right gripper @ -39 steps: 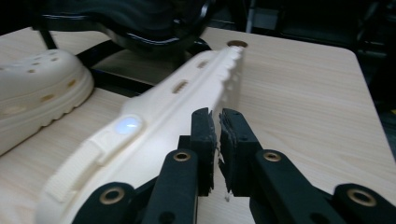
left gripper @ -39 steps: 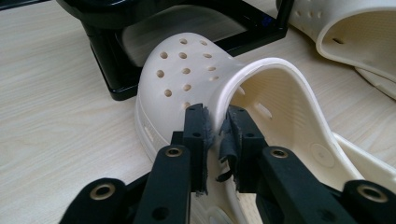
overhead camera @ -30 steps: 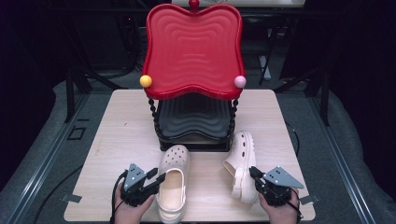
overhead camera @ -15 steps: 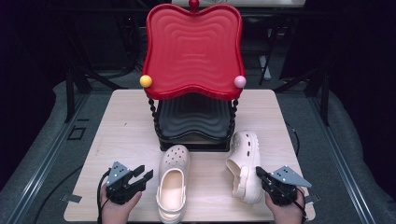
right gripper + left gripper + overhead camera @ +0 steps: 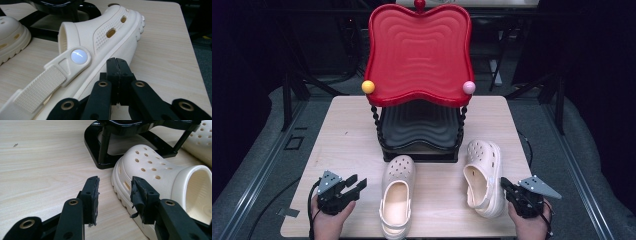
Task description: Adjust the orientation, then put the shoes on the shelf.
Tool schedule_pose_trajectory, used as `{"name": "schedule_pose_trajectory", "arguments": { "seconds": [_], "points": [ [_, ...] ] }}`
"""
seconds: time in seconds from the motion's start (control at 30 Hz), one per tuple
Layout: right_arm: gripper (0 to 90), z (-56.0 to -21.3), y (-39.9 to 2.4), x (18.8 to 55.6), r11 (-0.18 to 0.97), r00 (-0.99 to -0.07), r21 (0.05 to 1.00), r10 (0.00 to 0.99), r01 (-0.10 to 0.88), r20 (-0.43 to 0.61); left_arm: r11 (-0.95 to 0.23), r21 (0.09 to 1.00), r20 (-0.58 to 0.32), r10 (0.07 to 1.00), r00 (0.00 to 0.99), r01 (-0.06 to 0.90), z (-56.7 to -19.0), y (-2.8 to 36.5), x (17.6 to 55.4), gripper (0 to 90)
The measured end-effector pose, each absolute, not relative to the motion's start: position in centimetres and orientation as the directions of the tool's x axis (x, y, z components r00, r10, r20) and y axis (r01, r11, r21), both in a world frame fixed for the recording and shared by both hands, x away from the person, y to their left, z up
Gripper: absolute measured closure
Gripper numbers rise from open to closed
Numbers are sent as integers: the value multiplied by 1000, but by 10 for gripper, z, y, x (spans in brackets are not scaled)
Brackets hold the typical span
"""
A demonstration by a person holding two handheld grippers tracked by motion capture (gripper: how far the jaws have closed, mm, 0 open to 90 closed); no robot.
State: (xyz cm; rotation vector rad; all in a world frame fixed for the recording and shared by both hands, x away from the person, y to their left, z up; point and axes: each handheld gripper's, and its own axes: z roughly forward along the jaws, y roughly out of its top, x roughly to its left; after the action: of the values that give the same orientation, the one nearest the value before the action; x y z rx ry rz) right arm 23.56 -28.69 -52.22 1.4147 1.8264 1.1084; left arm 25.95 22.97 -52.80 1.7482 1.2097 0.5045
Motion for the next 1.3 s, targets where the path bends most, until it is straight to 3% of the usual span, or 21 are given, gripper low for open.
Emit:
{"name": "schedule_pose_trajectory", "arguments": {
  "seconds": [0.3,0.43,0.67,1.1,1.3],
  "points": [
    [900,-540,-315,246,4,-167,815,979,579,114,-93,854,-163,886,434,511,-531,229,263,578],
    [900,-549,-322,249,-29,-155,786,975,618,157,-104,853,-160,880,447,511,-532,226,268,578],
    [894,-556,-321,253,-19,-143,766,979,643,145,-110,856,-164,869,468,505,-531,224,268,578],
    [620,-533,-320,241,-14,-132,837,986,547,102,-47,862,-184,899,398,504,-523,248,263,569],
    [588,-507,-302,239,52,-189,862,981,504,52,-44,854,-192,899,393,518,-528,249,265,563]
  ]
}}
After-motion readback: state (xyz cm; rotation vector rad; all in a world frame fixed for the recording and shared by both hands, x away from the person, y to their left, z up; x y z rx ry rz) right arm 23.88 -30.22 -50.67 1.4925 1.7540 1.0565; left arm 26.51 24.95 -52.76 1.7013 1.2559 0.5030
